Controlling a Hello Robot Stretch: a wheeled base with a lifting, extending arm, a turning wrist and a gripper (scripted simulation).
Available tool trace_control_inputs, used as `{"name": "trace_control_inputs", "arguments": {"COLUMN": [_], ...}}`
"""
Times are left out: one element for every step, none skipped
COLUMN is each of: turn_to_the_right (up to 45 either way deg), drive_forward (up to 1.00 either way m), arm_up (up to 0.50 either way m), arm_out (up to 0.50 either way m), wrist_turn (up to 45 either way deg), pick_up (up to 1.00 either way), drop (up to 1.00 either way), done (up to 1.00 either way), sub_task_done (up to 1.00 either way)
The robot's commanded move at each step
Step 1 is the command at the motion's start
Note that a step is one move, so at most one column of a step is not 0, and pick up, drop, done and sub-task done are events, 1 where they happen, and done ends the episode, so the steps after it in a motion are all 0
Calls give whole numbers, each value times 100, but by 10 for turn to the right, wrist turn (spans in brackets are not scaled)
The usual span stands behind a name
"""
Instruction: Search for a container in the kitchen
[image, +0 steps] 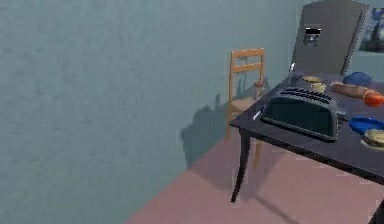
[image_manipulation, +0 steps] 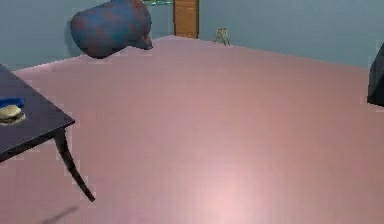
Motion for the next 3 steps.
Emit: {"name": "trace_control_inputs", "arguments": {"turn_to_the_right": [30,0,330], "drive_forward": [0,75,0], "arm_up": [0,0,0], "arm_out": [0,0,0], "wrist_turn": [0,0,0], "pick_up": [0,0,0], "drop": [0,0,0], "done": [0,0,0], "sub_task_done": [0,0,0]}}
